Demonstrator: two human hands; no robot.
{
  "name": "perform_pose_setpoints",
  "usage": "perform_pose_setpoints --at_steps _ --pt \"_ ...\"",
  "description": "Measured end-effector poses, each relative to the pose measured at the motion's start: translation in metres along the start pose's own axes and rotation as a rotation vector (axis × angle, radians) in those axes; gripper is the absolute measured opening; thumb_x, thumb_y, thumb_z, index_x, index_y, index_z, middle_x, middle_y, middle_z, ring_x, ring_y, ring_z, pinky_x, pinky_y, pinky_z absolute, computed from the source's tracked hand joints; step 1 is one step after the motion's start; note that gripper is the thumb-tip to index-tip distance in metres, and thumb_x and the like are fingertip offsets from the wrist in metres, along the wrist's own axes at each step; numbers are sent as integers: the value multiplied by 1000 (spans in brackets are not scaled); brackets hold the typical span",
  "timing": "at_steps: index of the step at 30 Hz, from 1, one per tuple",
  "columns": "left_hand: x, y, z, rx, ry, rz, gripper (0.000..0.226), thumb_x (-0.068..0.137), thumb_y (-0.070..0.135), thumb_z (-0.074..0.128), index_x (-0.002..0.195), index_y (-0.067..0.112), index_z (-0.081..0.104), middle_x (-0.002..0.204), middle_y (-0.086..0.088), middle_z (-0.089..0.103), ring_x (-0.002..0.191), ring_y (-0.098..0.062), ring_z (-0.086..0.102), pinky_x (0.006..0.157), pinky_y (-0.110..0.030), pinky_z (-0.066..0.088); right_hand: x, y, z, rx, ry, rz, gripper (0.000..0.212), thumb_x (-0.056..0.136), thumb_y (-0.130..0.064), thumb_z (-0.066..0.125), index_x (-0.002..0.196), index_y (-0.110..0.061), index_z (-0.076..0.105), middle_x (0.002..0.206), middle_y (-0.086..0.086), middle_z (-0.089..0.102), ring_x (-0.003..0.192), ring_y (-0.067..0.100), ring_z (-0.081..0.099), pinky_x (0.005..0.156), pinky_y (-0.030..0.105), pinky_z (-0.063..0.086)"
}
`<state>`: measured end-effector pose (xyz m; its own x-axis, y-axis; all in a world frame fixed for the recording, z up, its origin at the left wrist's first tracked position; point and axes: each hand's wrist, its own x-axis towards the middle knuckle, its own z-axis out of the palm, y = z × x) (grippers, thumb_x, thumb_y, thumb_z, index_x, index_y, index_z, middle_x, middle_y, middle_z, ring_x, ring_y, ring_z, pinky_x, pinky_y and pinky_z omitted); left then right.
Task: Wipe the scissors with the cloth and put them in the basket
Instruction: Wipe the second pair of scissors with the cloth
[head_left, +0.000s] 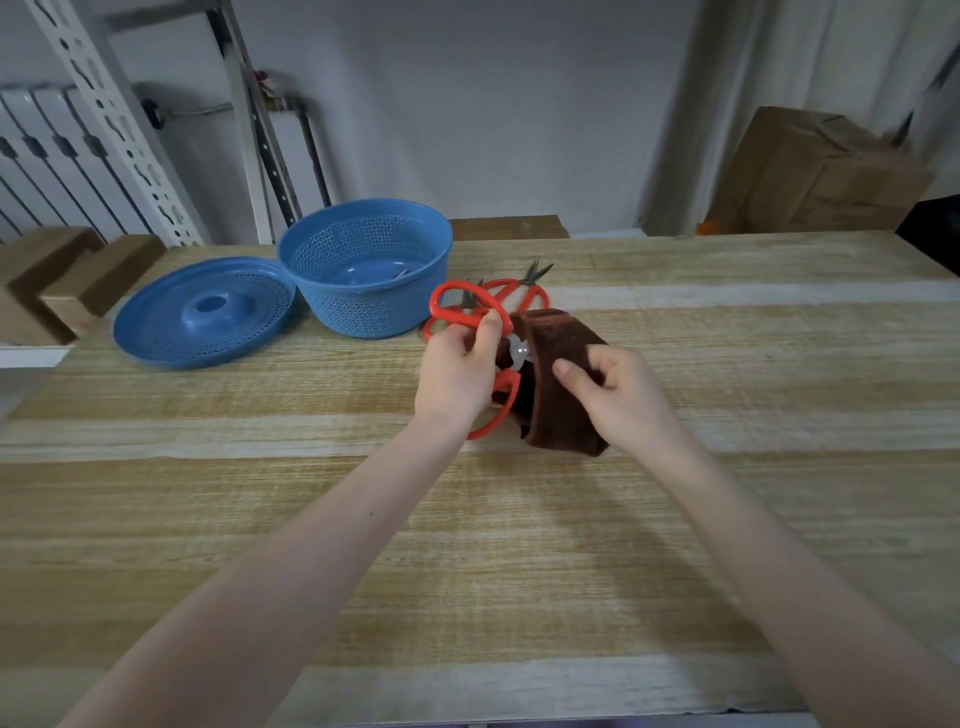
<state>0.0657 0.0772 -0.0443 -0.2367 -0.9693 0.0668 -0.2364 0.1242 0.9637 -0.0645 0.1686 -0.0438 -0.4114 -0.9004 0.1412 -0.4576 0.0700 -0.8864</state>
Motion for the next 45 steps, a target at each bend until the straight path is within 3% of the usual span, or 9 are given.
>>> perform_pose_setpoints --at_steps 7,12,17,20,26,33,37,39,45 --pt "-2 -4 -2 61 -17 1 49 98 43 45 73 3 58 56 -3 51 55 -21 53 58 -41 48 -3 2 -9 -82 -133 69 22 96 -21 58 79 -12 67 87 20 70 85 37 67 79 46 53" --pt "-4 3 2 79 -38 40 46 99 41 43 73 5 56 55 -2 48 51 -19 49 55 -39 44 -1 -7 -8 -18 -58 109 20 91 -26 66 83 -8 73 82 8 74 79 23 71 81 44 57" --pt "-3 7 -3 78 -55 27 52 99 42 45 84 -6 61 60 -6 52 57 -21 55 61 -43 53 -2 -7 -17 -49 -135 105 19 93 -22 63 85 -7 71 86 11 74 83 28 71 83 45 56" --pt "-4 7 -4 92 -64 25 45 99 41 46 72 8 61 56 0 52 51 -15 54 58 -38 50 -1 -4 -22 -32 -181 143 15 94 -18 62 84 -11 71 85 5 75 84 20 71 86 41 56" --pt "-3 10 -2 71 -32 21 44 99 39 46 63 15 54 52 4 51 56 -18 58 60 -37 50 -1 -3 -21 18 -57 136 15 86 -23 72 71 -21 73 72 -4 74 72 9 71 68 22 53" --pt "15 -1 -26 73 30 -54 40 100 37 44 76 11 63 41 10 45 41 -7 42 50 -26 35 3 7 -40 105 -34 200 8 86 -18 72 79 -22 72 73 -8 74 74 8 72 70 23 52" --pt "14 1 -24 85 22 -33 41 100 37 43 81 8 64 39 11 43 42 -6 41 53 -27 34 11 3 -42 10 -13 138 32 96 -32 58 84 -4 70 84 18 72 80 32 69 75 46 54" --pt "12 5 -19 108 19 1 43 99 40 44 81 7 64 43 11 48 47 -11 46 57 -33 40 12 0 -35 -11 11 81 48 100 -36 48 91 9 62 91 31 64 74 33 61 71 41 47" --pt "-6 6 -2 170 52 116 36 98 46 42 71 25 54 63 7 58 67 -19 63 67 -38 53 7 -10 0 -199 13 -139 43 103 -25 42 70 1 53 64 10 51 62 24 48 60 34 32"
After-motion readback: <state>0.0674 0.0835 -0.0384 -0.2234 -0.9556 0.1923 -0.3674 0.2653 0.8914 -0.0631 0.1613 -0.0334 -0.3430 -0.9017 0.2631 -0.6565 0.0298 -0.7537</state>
